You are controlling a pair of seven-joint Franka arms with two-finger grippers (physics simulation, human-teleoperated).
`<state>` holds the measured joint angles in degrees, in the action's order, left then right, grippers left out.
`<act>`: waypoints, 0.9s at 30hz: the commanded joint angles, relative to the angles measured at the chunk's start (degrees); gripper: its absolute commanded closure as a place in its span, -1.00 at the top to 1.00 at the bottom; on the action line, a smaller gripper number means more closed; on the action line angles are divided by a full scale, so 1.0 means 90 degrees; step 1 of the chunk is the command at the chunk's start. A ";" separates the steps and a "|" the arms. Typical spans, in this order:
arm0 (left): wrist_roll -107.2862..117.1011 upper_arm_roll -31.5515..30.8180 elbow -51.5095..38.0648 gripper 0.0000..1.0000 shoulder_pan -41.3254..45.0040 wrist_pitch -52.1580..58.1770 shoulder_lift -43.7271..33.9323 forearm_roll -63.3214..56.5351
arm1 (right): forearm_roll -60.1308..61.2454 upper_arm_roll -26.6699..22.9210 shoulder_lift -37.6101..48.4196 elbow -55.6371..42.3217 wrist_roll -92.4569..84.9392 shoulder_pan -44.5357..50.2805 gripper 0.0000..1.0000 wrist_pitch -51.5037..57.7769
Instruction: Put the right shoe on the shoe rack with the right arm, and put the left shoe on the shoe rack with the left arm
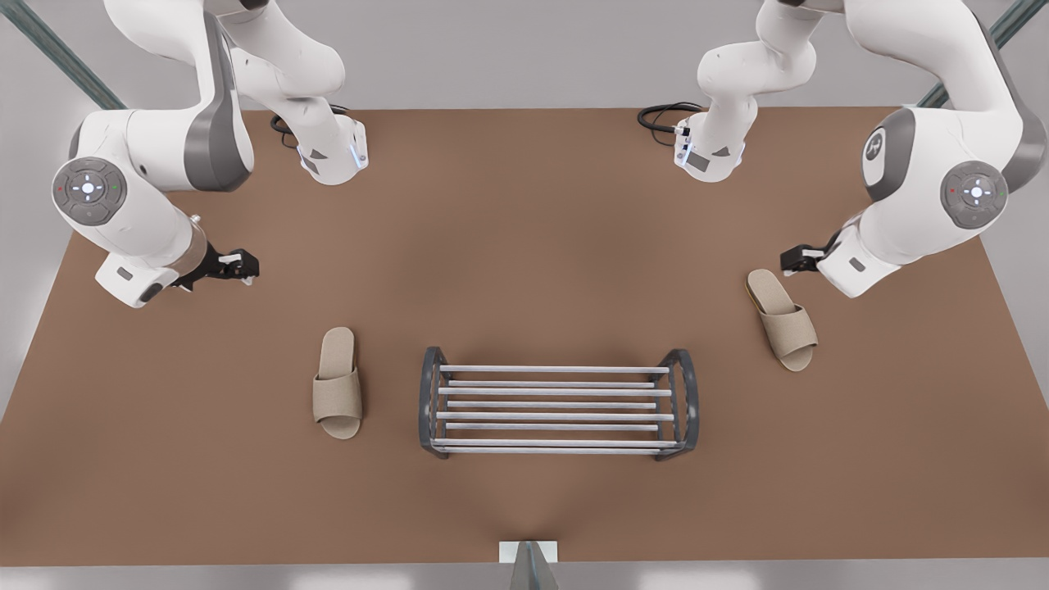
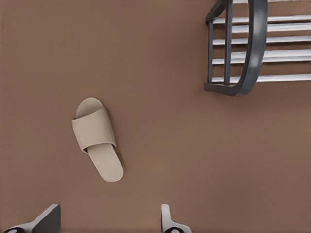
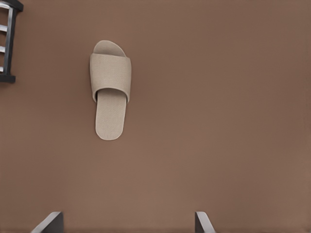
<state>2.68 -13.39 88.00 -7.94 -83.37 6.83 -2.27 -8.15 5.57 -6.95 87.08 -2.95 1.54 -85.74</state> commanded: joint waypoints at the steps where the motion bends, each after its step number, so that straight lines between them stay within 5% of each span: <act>1: 0.0083 -0.0006 -0.0003 1.00 0.0013 0.0006 -0.0007 -0.0002 | -0.0003 -0.0004 0.0010 0.0012 -0.0161 0.0005 1.00 0.0015; 5: 0.0083 -0.0016 0.0007 1.00 0.0022 0.0104 -0.0007 -0.0002 | 0.0007 -0.0024 0.0029 0.0315 -0.0560 -0.0083 1.00 -0.0365; 16: 0.0122 -0.0016 0.0007 1.00 -0.0271 0.0045 0.0150 -0.0012 | 0.0671 -0.0043 0.0440 0.4172 -0.1098 -0.0825 1.00 -0.6585; 21: 0.0132 -0.0123 0.0075 1.00 -0.0280 -0.0014 0.0062 -0.0031 | 0.0671 -0.0043 0.0352 0.4895 -0.0981 -0.0815 1.00 -0.8012; 22: 0.0015 0.1014 0.0124 1.00 0.0673 -0.0043 0.0023 0.0017 | 0.0681 -0.0043 0.0274 0.4973 -0.0825 -0.0806 1.00 -0.8168; 23: -0.1486 0.2941 0.1234 1.00 0.1409 -0.0841 -0.0542 0.1070 | 0.0681 -0.0033 0.0235 0.5139 -0.0756 -0.0786 1.00 -0.8451; 24: -0.2124 0.3665 0.2974 1.00 0.1644 -0.2784 -0.1070 0.1276 | 0.0681 -0.0033 0.0088 0.5344 -0.0746 -0.0805 1.00 -0.8871; 27: -0.4819 0.4222 0.5074 1.00 0.1683 -0.6174 -0.0925 0.3826 | 0.0681 -0.0024 -0.0097 0.5589 -0.0200 -0.0786 1.00 -0.9271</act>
<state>-5.03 23.35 129.86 10.07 -107.76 -1.31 18.60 -2.20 5.34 -7.45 137.16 -8.21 -5.29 -157.63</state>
